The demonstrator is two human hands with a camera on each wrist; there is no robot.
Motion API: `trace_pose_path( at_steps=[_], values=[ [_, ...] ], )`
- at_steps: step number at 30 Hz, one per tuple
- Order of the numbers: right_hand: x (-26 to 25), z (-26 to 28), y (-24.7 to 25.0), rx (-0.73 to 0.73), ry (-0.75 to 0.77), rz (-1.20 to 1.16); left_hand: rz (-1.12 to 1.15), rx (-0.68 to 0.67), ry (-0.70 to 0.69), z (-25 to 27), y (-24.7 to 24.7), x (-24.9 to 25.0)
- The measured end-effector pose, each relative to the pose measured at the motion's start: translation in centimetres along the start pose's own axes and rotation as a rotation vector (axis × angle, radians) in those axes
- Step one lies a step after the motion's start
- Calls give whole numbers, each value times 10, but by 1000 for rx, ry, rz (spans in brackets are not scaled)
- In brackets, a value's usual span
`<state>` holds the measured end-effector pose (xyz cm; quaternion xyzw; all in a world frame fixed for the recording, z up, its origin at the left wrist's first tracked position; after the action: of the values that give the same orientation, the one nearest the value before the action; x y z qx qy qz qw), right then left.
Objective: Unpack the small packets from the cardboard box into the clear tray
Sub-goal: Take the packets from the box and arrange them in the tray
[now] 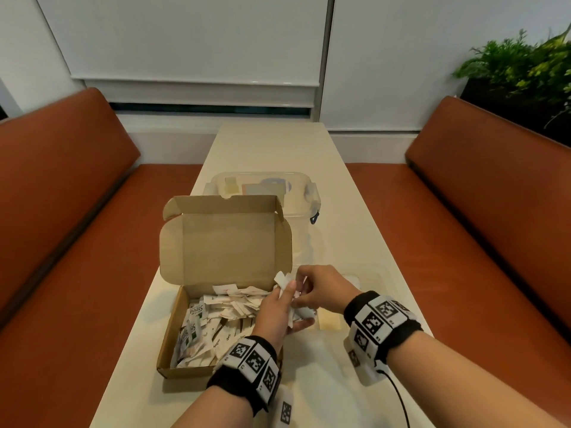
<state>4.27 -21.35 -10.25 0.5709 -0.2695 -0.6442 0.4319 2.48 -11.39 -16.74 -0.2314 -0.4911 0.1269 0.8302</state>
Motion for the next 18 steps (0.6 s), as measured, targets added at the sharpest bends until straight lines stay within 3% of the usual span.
trace_pose_path(
  at_steps=[10, 16, 18],
  values=[
    [8, -4, 7, -20, -103, -129, 60, -2, -44, 6, 5, 9],
    [31, -4, 8, 51, -295, -214, 54, 115, -112, 4, 21, 15],
    [37, -6, 5, 73, -380, -140, 89, 155, -145, 4, 29, 18]
  ],
)
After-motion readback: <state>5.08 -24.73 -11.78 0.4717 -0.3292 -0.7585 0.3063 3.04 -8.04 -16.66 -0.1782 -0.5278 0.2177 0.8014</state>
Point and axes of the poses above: each hand's wrist, its own z-axis away from the middle knuckle, its own y-axis out of the back of the hand, x = y × z, the point moved 7 cm from there along -z, towards the middle knuckle, and after that the axes turned 11 degrees about z, right-handed, at the moved point
